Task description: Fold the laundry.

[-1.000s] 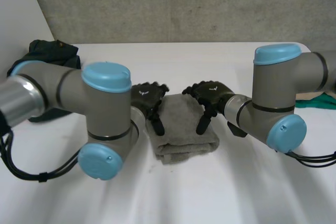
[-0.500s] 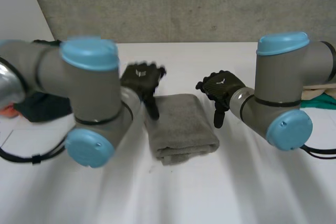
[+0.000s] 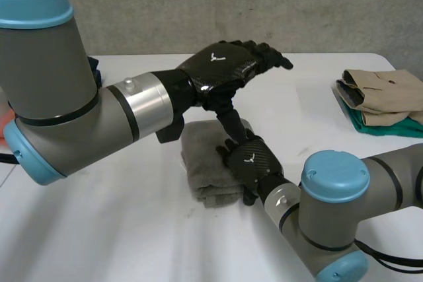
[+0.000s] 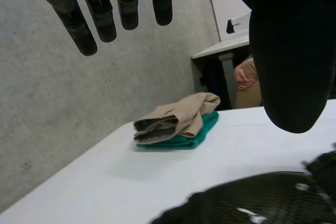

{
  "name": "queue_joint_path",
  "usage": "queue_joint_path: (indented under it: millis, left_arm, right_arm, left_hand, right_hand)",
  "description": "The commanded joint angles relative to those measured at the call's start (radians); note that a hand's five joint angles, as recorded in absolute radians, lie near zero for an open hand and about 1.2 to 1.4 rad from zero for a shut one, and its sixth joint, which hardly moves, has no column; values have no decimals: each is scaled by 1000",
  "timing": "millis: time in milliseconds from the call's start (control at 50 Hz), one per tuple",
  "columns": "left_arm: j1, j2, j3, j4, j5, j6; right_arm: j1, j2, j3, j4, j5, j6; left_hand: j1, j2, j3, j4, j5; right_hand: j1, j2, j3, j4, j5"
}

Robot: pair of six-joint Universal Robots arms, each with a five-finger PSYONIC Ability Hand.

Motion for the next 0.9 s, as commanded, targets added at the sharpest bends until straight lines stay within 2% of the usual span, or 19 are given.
queue_joint_path:
  millis: [20,60,120,140,160,180,200,360,440,540,680,760,840,900]
  left_arm:
    - [-7,0,-36,-3,-5,7]
    - [-7,0,-40,-3,-7,7]
    - [-7,0,-50,-1,-7,7]
    - [-7,0,-52,-3,-7,7]
    - [-7,0,-52,-3,-7,8]
    - [-7,0,-52,-3,-7,8]
    - [-7,0,-50,-1,-7,8]
    - [1,20,-26,2,-8,7]
    - [3,38,8,16,-13,-3]
    - [3,70,37,42,-29,-9]
    - [1,103,39,102,-71,-27]
    - [-2,101,26,108,-69,-53]
    - [-2,98,2,108,-69,-55]
    - [-2,89,-17,109,-68,-53]
  right_arm:
    - [-7,89,-84,-48,0,-6]
    - [-7,100,-98,-49,-2,-4]
    - [-7,114,-127,-49,-2,-4]
    - [-7,116,-133,-49,0,-4]
    - [-7,116,-142,-51,0,-4]
    - [-7,114,-147,-54,-2,-4]
    - [-7,113,-150,-57,-5,-3]
    - [-18,73,-263,-63,-17,14]
    - [-73,48,-372,-46,-12,22]
    - [-203,16,-541,12,-14,63]
    - [-395,14,-670,44,-31,101]
    - [-521,37,-705,41,-96,105]
    - [-665,122,-734,43,-236,106]
    - [-722,177,-751,47,-296,103]
  left_hand:
    - [-30,-24,-30,-18,-23]
    - [-30,-24,-30,-18,-23]
    - [-30,-24,-30,-18,-23]
    - [-30,-24,-30,-18,-23]
    - [-30,-24,-30,-18,-23]
    - [-30,-24,-30,-18,-23]
    - [-30,-24,-30,-18,-23]
    - [-30,-24,-30,-18,-23]
    - [-30,-24,-30,-18,-23]
    - [-30,-24,-30,-18,-23]
    - [-36,-29,-36,-23,-29]
    - [-36,-29,-36,-23,-29]
    - [-36,-29,-36,-23,-29]
    - [-36,-29,-36,-23,-29]
  right_hand:
    - [-39,-34,-31,-31,-42]
    - [52,57,60,60,49]
    - [312,318,321,320,310]
    - [488,494,496,496,485]
    - [923,928,931,931,920]
    - [1128,1133,1136,1136,1125]
    - [1181,1187,1189,1189,1178]
    - [1181,1187,1190,1189,1179]
    - [1181,1187,1190,1189,1179]
    - [1181,1187,1190,1189,1179]
    - [1181,1187,1190,1189,1179]
    - [1181,1187,1190,1189,1179]
    - [1181,1187,1190,1189,1179]
    - [1181,1187,1190,1189,1179]
